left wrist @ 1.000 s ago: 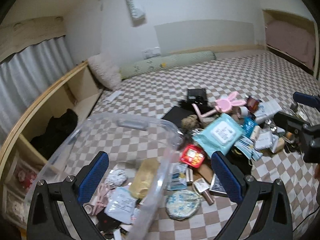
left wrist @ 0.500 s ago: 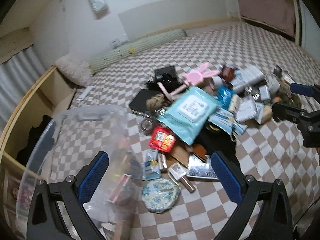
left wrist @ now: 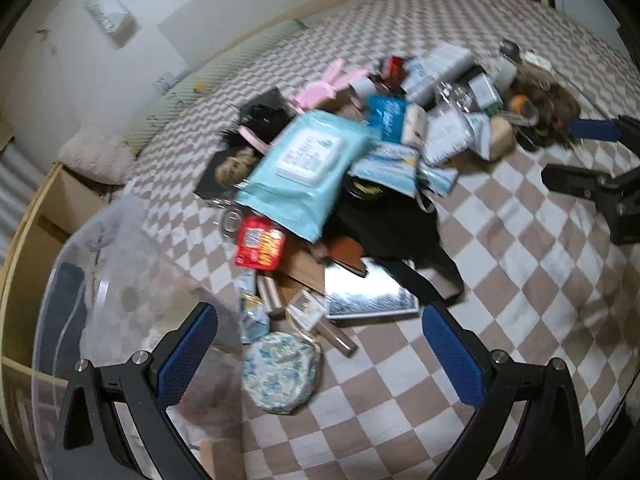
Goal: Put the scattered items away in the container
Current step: 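Lower the right gripper toward the clear plastic case in the pile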
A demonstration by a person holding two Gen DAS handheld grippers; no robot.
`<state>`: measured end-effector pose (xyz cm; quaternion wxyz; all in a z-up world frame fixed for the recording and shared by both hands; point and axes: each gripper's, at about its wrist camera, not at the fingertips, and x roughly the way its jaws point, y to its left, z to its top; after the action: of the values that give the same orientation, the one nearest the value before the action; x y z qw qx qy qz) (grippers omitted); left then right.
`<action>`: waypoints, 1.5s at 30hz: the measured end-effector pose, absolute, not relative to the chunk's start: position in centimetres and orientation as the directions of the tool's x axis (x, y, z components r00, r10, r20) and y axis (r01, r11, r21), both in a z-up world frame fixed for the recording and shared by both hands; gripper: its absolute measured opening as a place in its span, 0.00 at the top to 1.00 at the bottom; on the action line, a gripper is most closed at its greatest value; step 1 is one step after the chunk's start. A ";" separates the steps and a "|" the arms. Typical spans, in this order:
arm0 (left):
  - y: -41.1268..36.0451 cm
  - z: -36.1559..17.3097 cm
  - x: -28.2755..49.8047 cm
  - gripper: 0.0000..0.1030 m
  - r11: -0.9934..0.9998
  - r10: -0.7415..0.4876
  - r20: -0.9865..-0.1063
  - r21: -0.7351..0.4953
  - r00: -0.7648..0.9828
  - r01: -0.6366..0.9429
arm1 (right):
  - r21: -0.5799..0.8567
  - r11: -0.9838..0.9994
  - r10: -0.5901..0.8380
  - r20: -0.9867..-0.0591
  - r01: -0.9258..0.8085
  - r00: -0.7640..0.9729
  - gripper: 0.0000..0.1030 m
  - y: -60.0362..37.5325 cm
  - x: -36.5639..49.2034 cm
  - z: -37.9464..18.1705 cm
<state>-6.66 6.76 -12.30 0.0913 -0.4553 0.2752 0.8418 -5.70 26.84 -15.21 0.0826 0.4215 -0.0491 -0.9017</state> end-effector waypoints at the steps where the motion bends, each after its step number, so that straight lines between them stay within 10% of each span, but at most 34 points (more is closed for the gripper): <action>1: 7.0 -12.8 -6.6 0.00 -0.828 -0.094 -0.825 0.376 -0.558 -0.416 | 0.166 -0.981 -0.191 -0.757 0.099 -0.624 0.00 27.2 -5.7 -15.6; 11: 9.7 -16.3 -5.8 0.00 -0.749 -0.092 -0.846 0.406 -0.525 -0.524 | 0.332 -0.943 -0.277 -0.755 0.018 -0.594 0.01 31.2 -6.9 -18.1; 21: 11.7 -18.0 -4.5 0.00 -0.616 -0.097 -0.779 0.535 -0.619 -0.578 | 0.580 -0.812 -0.444 -0.687 -0.067 -0.575 0.38 33.1 -11.6 -19.4; 29: 13.1 -19.2 -3.8 0.00 -0.509 -0.080 -0.709 0.634 -0.701 -0.583 | 0.607 -0.792 -0.468 -0.671 -0.065 -0.575 0.45 32.4 -15.9 -18.9; 45: 16.0 -21.4 -6.7 0.00 -0.281 -0.028 -0.362 0.897 -0.932 -0.340 | 0.642 -0.767 -0.569 -0.689 -0.014 -0.449 0.66 29.7 -19.6 -21.1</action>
<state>-6.69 16.02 -21.43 0.0993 -0.1556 0.5913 0.7851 -19.57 29.75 -21.08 0.1735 0.4953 -0.2942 -0.7987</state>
